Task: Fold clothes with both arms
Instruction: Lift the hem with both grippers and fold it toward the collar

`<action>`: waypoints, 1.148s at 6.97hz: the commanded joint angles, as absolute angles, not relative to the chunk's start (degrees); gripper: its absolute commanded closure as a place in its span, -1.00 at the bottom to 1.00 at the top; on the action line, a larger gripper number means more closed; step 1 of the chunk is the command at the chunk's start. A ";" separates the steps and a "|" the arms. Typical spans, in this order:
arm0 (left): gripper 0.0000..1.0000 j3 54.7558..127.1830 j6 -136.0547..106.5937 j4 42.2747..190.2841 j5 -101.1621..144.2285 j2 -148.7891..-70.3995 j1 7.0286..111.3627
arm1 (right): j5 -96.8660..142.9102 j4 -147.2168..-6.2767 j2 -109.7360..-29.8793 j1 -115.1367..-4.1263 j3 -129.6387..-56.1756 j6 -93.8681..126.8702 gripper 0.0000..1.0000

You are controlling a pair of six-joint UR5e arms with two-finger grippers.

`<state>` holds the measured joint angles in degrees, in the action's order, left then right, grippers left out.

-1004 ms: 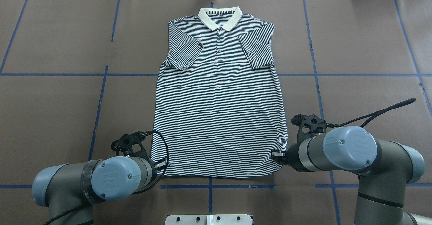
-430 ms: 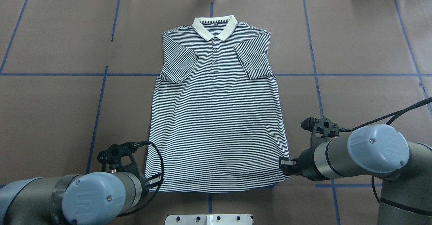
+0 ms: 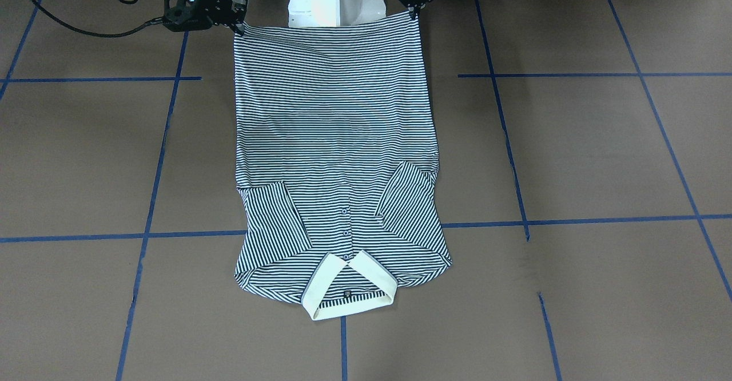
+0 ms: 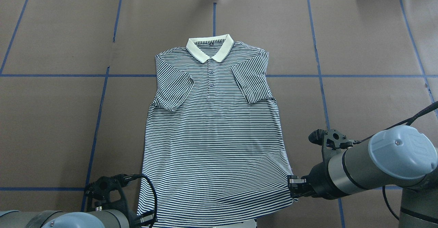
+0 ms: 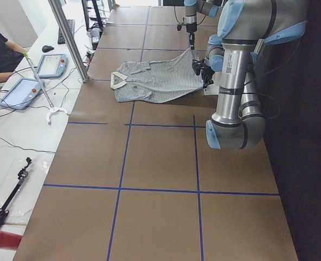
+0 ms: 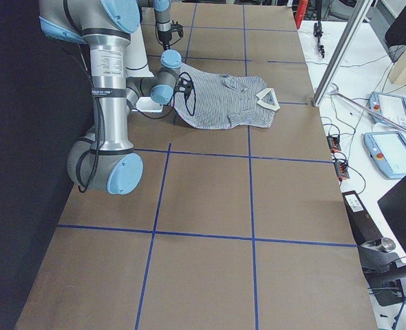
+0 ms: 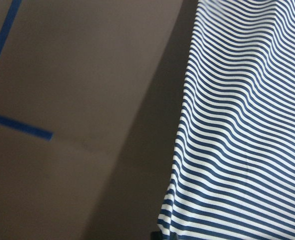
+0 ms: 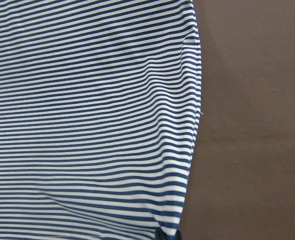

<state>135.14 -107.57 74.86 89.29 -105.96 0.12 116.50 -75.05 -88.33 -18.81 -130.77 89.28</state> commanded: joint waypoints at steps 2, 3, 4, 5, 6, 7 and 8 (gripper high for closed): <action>1.00 135.26 -102.87 74.97 89.56 -108.09 6.72 | 114.37 -75.06 -84.92 -23.78 -128.07 82.58 1.00; 1.00 134.92 -98.57 74.97 89.73 -109.50 11.20 | 114.17 -75.06 -84.03 -26.86 -126.23 77.92 1.00; 1.00 134.22 -92.61 75.06 89.91 -109.60 16.30 | 114.43 -74.97 -81.41 -30.98 -122.99 75.44 1.00; 1.00 132.21 -88.72 75.06 90.78 -109.60 20.09 | 114.26 -74.88 -77.73 -33.81 -118.87 74.54 1.00; 1.00 129.23 -86.94 75.23 90.88 -109.51 21.78 | 113.47 -74.88 -73.26 -36.53 -114.13 74.18 1.00; 1.00 127.20 -86.58 76.71 90.79 -109.95 22.93 | 113.47 -74.97 -70.43 -39.00 -110.34 73.14 1.00; 1.00 122.39 -86.22 80.64 90.88 -112.30 25.29 | 113.47 -75.06 -68.05 -40.94 -107.52 71.99 1.00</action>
